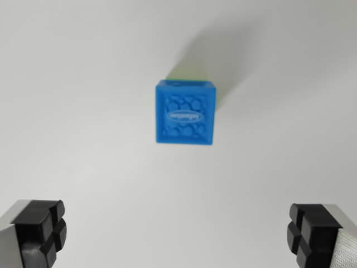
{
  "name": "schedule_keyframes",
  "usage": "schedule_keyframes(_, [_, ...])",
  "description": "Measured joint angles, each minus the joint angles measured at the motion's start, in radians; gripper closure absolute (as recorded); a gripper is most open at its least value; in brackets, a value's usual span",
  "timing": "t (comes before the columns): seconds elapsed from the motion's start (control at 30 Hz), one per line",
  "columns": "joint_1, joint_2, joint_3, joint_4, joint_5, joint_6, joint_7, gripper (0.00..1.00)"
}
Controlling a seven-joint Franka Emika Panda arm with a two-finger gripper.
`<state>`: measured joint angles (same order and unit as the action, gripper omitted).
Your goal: Stack cube
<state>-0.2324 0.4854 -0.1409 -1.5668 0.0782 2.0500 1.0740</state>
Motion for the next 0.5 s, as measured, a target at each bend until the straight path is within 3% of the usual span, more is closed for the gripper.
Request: schedule_keyframes(0.5, [0.0, -0.039, -0.004, 0.085, -0.007, -0.124, 0.005, 0.0])
